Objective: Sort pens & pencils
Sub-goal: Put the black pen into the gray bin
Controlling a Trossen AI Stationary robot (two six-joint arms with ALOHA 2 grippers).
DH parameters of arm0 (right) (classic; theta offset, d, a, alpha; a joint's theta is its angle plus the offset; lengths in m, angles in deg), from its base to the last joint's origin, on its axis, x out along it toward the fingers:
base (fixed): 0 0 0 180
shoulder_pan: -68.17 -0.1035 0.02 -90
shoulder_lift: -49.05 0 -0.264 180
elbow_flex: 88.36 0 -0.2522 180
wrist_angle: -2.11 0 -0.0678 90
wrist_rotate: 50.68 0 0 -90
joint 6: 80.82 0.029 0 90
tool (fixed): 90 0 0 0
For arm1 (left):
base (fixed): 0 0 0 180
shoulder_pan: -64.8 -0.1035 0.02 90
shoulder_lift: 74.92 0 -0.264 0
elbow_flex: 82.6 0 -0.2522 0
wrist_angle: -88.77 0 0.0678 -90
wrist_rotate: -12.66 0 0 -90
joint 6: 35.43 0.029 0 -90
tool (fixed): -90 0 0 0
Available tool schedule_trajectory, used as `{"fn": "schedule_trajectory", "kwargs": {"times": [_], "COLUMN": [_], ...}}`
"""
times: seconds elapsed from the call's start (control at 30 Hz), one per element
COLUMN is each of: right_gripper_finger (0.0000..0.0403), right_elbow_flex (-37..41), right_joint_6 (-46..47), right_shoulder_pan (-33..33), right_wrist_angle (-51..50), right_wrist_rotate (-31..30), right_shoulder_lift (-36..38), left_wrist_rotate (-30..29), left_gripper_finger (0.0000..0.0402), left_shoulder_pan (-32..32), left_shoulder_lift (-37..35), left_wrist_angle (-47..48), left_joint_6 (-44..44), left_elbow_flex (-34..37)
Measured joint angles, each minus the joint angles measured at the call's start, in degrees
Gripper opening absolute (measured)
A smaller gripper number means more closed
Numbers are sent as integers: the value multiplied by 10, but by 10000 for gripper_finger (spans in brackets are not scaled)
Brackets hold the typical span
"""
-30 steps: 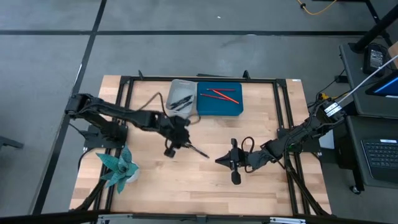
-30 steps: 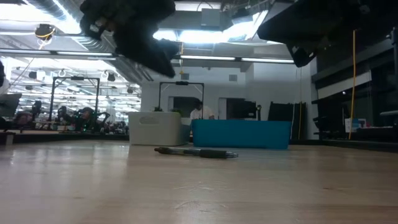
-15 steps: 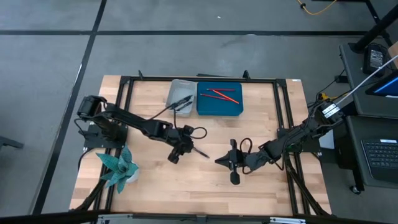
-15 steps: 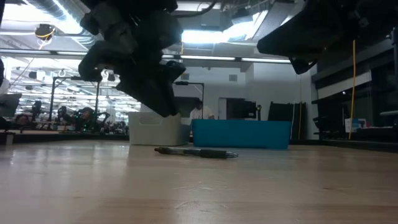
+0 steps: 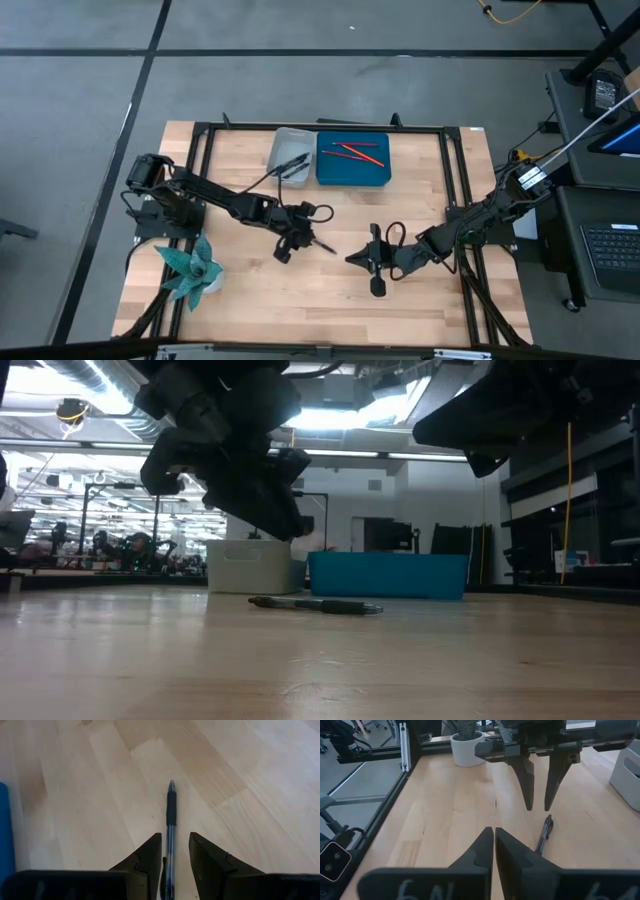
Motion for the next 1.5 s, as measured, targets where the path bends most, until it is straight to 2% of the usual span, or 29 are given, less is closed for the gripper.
{"fn": "schedule_trajectory", "kwargs": {"times": [0.43,0.6,1.0,1.2,1.37,1.5], "right_gripper_finger": [20,20,20,20,20,20], "right_elbow_flex": [0,0,0,0,0,0], "right_joint_6": [0,0,0,0,2,3], "right_shoulder_pan": [0,0,0,0,0,0], "right_wrist_angle": [0,0,-1,-7,-8,-7], "right_wrist_rotate": [0,0,0,3,7,12], "right_shoulder_lift": [0,0,0,0,0,0], "left_wrist_rotate": [4,8,8,9,71,94], "left_gripper_finger": [93,93,93,93,93,93], "left_shoulder_pan": [0,-1,-11,-17,-33,-45], "left_shoulder_lift": [1,32,124,140,169,186], "left_wrist_angle": [-25,-33,64,90,89,102], "left_joint_6": [13,17,45,40,-2,-5], "left_elbow_flex": [0,-7,-102,-107,-110,-112]}}
